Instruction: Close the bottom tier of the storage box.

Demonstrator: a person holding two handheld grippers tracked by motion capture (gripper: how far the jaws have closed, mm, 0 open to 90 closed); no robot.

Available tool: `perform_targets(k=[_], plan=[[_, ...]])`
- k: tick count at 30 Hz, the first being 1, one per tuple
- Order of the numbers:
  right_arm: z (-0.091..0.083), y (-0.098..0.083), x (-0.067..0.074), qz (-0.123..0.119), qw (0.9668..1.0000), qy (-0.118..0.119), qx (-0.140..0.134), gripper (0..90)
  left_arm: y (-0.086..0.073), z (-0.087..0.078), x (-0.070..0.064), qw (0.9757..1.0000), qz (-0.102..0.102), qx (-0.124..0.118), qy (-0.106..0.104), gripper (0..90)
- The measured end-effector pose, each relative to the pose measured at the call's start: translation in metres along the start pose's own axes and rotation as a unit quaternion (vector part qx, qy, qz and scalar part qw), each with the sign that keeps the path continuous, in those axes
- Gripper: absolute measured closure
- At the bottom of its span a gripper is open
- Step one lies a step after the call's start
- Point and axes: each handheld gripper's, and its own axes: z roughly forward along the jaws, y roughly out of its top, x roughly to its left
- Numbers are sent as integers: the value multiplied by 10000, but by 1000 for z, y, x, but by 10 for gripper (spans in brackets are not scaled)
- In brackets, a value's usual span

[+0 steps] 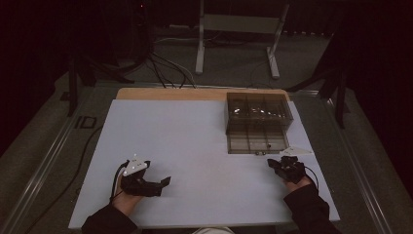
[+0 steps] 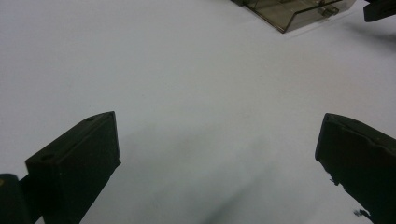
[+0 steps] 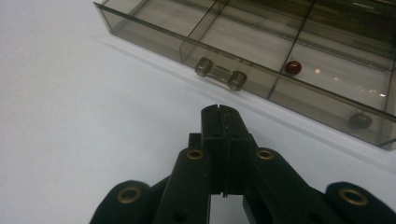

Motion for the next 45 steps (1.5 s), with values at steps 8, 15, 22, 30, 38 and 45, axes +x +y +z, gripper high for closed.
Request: perform_targets(k=[8,15,22,30,38,45], plan=[[1,2,-4,-24,9999,-118,-69,900,0,0,0,10000,16,1,8,11],[4,5,-9,-48,9997,-220,-79,900,0,0,-1,10000,14,3,12,11],[10,6,-9,-111,9996,-267,-15,900,0,1,0,10000,19,17,-35,11],[17,8,-10,-112,9996,-259,14,900,0,1,0,10000,11,-8,-10,11],[21,9,-13,-79,9996,-272,48,900,0,1,-1,10000,44,-16,-25,11],[24,10,-13,-109,9995,-268,88,900,0,1,1,10000,33,-44,-14,11]])
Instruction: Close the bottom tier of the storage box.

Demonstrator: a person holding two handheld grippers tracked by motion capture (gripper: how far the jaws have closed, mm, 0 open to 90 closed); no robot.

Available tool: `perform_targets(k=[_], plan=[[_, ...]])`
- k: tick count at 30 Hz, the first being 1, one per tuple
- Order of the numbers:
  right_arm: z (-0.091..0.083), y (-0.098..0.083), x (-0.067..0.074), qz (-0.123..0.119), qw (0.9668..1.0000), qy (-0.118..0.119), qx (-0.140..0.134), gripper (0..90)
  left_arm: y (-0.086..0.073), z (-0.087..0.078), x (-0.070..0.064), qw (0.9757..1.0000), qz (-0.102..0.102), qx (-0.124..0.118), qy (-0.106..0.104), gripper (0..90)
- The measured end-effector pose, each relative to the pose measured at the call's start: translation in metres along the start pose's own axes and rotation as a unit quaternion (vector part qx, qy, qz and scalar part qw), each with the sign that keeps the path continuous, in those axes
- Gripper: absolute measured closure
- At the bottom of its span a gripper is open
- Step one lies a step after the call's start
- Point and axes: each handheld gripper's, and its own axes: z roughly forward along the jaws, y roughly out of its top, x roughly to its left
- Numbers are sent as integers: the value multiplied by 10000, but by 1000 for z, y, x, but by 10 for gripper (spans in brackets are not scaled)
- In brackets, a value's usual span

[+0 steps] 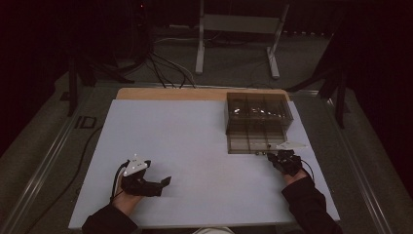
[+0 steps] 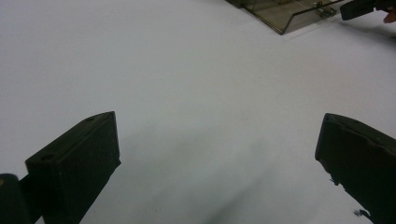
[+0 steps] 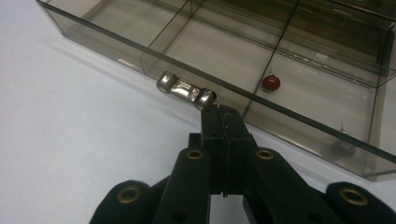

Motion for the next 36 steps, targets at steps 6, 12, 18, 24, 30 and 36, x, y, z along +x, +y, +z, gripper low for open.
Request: perform_targets(k=[6,12,18,24,30,36], plan=[[2,0,-1,11,10000,15,5,900,0,0,1,10000,-20,-24,-6,11],[4,1,-3,30,10000,12,13,900,0,-1,0,10000,0,-52,8,11],[8,3,-2,8,10000,47,51,900,0,-2,1,10000,0,-69,12,11],[10,5,-3,5,10000,26,65,900,1,-2,1,9999,-21,-100,18,11],[12,6,-3,9,10000,21,68,900,0,-1,1,10000,-12,-97,-18,11],[13,8,-4,17,10000,4,77,900,0,-1,1,9999,2,-142,-28,11]])
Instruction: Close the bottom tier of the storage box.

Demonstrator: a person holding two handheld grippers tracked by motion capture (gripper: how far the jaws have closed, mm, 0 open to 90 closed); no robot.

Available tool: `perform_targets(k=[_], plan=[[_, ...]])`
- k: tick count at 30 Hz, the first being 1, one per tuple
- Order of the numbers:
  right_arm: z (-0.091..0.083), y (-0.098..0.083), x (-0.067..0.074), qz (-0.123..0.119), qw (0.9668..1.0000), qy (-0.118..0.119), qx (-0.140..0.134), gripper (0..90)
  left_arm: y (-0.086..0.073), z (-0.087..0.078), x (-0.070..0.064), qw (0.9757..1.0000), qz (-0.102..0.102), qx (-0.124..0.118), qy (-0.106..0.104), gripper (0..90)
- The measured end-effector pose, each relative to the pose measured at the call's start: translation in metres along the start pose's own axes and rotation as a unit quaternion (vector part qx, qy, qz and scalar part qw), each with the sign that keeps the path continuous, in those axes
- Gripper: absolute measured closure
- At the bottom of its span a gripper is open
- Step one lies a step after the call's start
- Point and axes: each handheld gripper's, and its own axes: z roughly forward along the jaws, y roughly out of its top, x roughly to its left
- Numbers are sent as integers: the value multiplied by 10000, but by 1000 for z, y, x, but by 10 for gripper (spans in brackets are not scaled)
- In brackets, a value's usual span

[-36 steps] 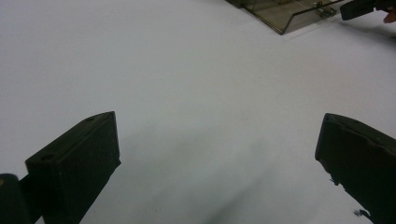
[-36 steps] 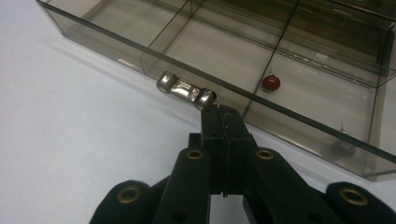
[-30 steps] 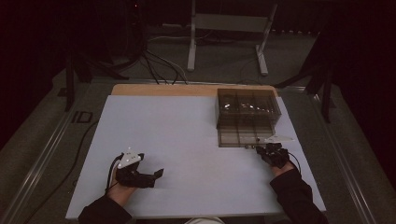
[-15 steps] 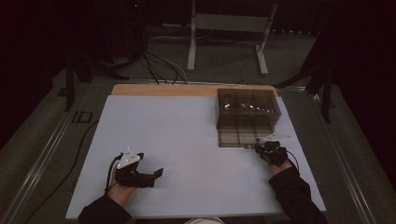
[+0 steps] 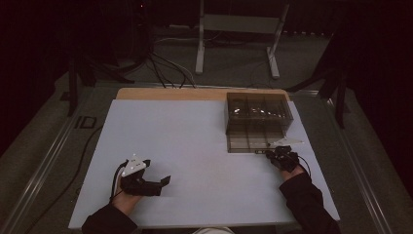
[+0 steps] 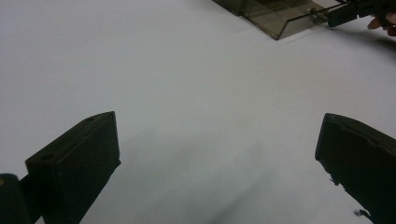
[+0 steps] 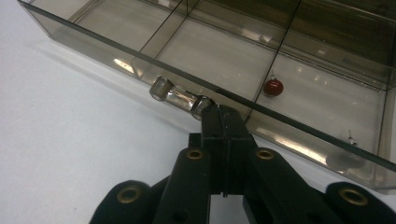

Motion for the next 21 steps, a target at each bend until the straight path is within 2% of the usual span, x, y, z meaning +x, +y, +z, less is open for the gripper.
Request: perform_targets(k=[21], plan=[[8,8,-1,-53,10000,-43,5,900,1,-3,0,10000,15,-8,71,11]])
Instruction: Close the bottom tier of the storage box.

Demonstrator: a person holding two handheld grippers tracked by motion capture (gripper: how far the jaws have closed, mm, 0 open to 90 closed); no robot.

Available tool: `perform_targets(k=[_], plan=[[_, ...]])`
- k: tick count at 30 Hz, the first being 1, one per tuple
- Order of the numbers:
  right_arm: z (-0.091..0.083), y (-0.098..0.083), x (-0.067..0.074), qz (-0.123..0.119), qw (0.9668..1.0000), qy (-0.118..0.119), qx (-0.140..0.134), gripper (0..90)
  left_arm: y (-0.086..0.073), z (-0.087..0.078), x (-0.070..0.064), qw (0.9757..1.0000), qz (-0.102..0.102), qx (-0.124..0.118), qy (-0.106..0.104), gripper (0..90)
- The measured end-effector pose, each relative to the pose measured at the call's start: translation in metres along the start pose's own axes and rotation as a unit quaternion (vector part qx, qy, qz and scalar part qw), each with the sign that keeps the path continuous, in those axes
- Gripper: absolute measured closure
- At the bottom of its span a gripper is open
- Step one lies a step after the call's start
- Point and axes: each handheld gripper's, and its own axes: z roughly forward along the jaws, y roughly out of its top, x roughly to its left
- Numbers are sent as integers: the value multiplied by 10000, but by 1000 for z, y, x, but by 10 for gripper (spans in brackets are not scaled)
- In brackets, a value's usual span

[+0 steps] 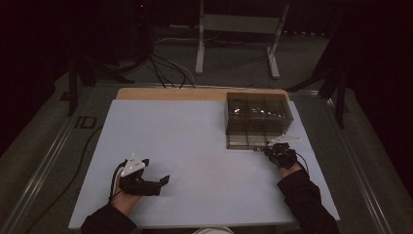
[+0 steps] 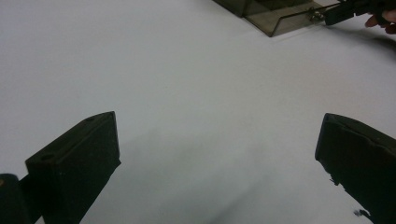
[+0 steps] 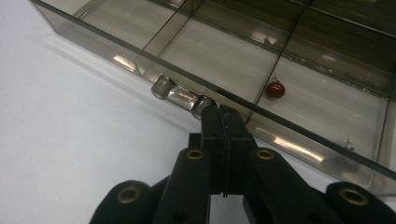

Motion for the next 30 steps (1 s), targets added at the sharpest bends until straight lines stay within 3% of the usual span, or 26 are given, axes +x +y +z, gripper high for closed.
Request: perform_targets(k=[30], plan=[[11,12,-10,158,9998,-137,-44,900,-1,0,0,10000,27,33,20,11]])
